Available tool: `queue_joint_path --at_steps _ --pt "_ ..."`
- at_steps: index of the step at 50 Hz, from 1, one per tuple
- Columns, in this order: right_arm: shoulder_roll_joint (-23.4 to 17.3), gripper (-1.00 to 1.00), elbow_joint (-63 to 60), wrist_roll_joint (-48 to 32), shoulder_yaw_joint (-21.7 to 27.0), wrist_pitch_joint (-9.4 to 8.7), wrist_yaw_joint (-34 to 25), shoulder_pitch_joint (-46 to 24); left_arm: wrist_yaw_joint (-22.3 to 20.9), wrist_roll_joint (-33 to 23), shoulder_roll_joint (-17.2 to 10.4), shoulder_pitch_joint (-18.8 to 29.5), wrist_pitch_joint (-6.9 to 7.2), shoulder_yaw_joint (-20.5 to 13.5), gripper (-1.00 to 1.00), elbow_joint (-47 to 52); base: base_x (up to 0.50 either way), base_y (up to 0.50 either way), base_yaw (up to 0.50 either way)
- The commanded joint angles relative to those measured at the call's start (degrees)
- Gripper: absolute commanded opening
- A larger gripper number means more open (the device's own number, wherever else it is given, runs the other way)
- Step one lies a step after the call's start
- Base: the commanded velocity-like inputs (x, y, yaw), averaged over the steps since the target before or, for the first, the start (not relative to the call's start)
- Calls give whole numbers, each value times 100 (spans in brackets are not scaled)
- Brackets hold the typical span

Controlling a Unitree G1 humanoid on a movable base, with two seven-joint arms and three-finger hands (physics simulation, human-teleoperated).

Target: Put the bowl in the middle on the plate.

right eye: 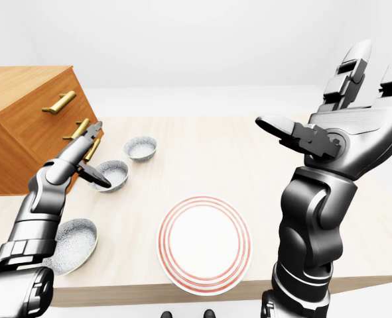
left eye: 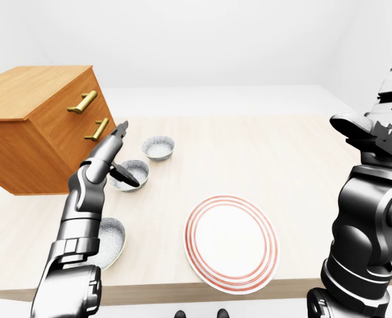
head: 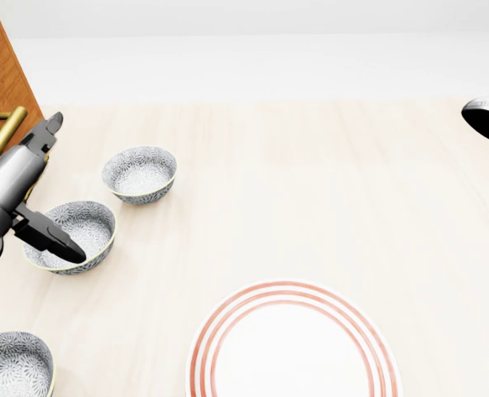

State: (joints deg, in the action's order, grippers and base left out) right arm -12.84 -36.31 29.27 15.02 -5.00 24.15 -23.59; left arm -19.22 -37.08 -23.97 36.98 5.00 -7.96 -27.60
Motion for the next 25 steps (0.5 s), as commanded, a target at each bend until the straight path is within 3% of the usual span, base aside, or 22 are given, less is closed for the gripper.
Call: queue_joint_path --at_steps 1,14,18,19,21,22,23,24,25 --pt "1 100 10 -6 20 0 -7 -1 -206 -236 75 -45 0 107 100 -125 0 0 0" --pt "29 100 -61 -46 -19 0 -11 22 249 -183 -77 177 0 117 100 -1480 0 0 0" --pt "26 100 -42 -43 -13 0 -11 14 183 -103 -84 138 0 96 100 -1391 0 0 0" --pt "36 100 -18 -64 -28 0 -27 27 -388 142 12 -11 0 32 100 -1018 0 0 0" --pt "39 100 -14 -78 -36 0 -37 30 -577 187 46 -121 0 45 100 -761 0 0 0" --pt "44 100 -35 -79 -39 0 -33 38 -1368 552 203 -308 0 -54 100 -266 0 0 0" --pt "47 100 -31 -84 -38 0 -40 41 -1767 773 281 -421 0 -97 100 118 0 0 0" --pt "47 100 -37 -85 -34 0 -40 40 -2078 998 326 -549 0 -140 100 579 0 0 0" --pt "48 100 -37 -86 -33 0 -41 40 -2078 1042 313 -576 0 -113 100 653 0 0 0"
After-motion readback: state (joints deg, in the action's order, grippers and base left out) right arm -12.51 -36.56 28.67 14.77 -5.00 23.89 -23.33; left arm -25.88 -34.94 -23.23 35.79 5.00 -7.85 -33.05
